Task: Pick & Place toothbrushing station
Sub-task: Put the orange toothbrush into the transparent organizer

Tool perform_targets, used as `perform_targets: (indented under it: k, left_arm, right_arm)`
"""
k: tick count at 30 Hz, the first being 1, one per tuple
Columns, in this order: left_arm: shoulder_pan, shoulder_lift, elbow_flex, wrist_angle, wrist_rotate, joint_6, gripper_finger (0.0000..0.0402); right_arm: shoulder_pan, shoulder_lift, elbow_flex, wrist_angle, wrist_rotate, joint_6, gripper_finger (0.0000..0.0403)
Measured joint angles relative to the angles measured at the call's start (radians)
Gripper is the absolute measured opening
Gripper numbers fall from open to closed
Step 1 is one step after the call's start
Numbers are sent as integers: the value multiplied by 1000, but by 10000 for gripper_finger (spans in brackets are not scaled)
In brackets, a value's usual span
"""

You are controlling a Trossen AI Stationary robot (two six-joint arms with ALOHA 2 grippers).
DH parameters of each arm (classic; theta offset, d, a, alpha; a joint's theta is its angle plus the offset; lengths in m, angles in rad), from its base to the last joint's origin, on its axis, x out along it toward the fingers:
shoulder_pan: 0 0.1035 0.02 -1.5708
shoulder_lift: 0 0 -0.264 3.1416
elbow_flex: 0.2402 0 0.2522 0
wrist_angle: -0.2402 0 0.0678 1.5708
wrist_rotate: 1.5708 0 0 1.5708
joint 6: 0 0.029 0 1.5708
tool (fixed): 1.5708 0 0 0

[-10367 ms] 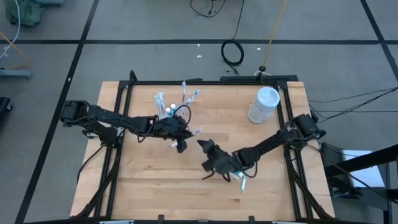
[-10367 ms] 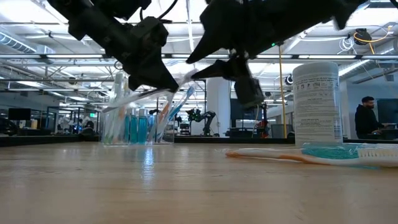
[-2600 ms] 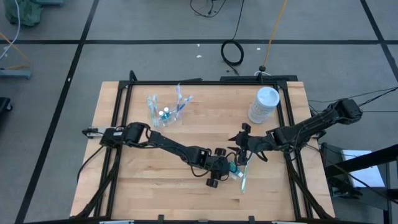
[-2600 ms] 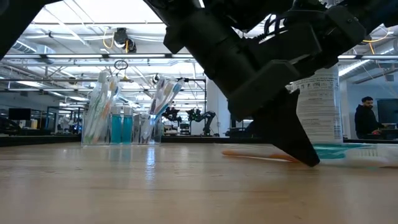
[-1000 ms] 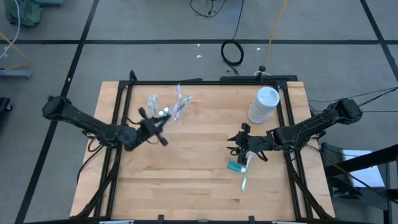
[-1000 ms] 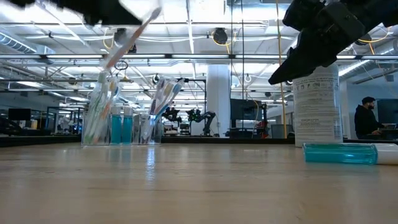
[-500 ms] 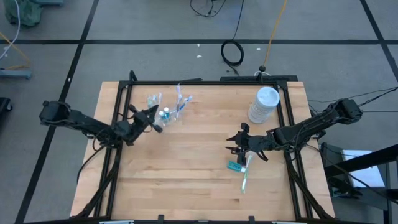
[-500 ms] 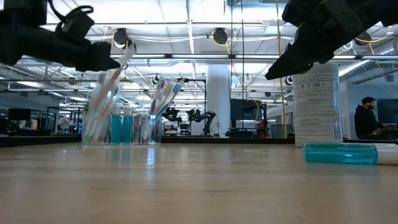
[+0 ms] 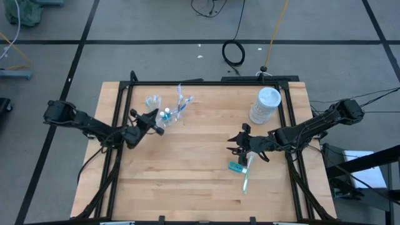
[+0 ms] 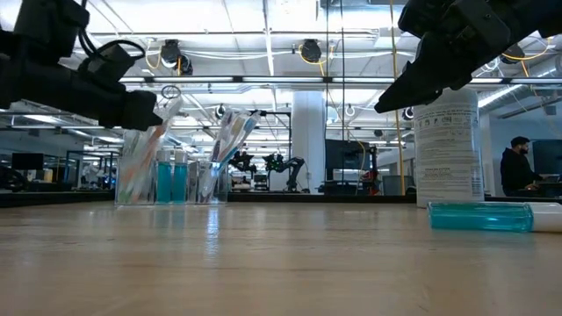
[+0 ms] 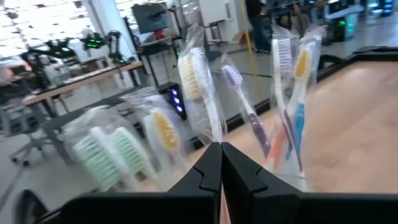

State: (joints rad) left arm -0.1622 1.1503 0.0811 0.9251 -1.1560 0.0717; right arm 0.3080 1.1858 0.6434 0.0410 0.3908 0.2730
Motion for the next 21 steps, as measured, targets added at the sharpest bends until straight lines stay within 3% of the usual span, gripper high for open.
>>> perform_targets:
  k: [4, 11, 14, 18, 21]
  left_arm:
    - [-80, 0, 0, 0, -114, 1, 3]
    - [-197, 1, 0, -11, -133, -3, 10]
    - [-232, 1, 0, -39, -187, -16, 3]
    - [-258, 1, 0, -160, -273, -145, 10]
    - [-265, 1, 0, -276, -280, -292, 12]
  right_arm:
    - [0, 0, 0, 0, 0, 0, 155]
    - [0, 0, 0, 0, 0, 2, 155]
    - [0, 0, 0, 0, 0, 3, 155]
    - [0, 0, 0, 0, 0, 3, 155]
    - [0, 0, 0, 0, 0, 3, 155]
